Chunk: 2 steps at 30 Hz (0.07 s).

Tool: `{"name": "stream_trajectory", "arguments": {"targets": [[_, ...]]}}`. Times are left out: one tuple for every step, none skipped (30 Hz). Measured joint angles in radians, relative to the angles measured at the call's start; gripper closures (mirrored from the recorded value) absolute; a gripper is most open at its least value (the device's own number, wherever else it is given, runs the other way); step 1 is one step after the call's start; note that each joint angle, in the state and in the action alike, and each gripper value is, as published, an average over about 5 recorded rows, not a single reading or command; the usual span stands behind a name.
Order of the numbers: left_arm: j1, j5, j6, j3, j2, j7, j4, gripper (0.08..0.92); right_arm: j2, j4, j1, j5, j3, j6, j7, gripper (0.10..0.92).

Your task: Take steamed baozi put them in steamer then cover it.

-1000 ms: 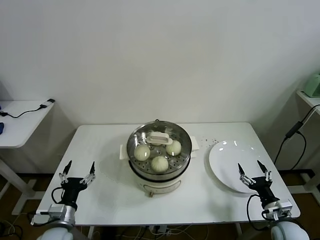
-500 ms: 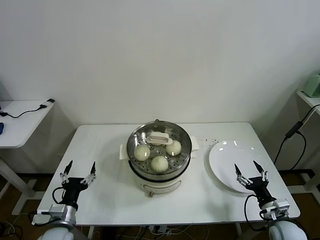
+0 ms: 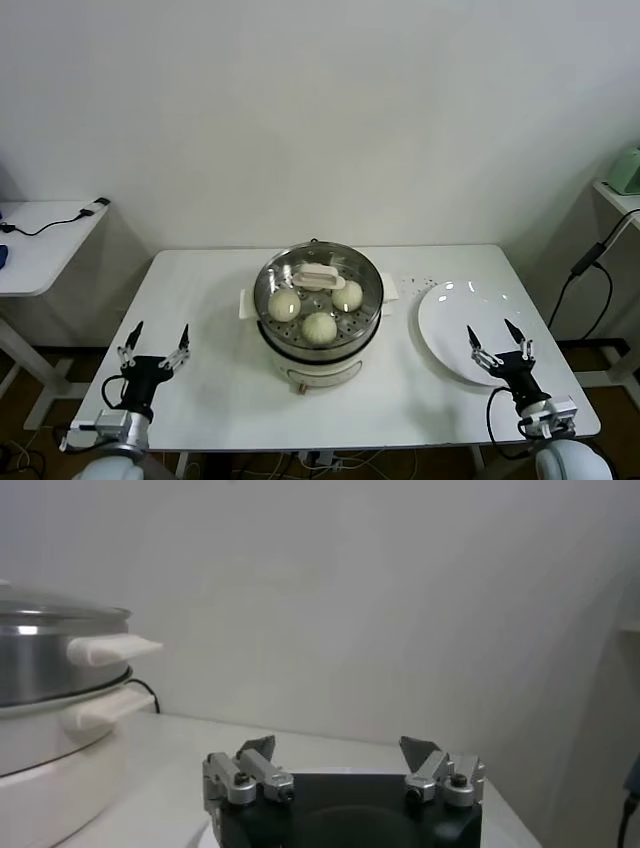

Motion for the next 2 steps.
{"name": "stream_trajectory", "arguments": {"targets": [[0.0, 0.0, 0.0, 0.0, 0.0, 0.0, 0.0, 0.177, 0.001, -0.001, 0.0, 0.0, 0.0, 0.001, 0.0, 0.203], [0.0, 0.001, 0.0, -0.001, 0.0, 0.0, 0.0, 0.177, 0.001, -0.002, 0.001, 0.001, 0.0, 0.001, -0.001, 0.203]]}}
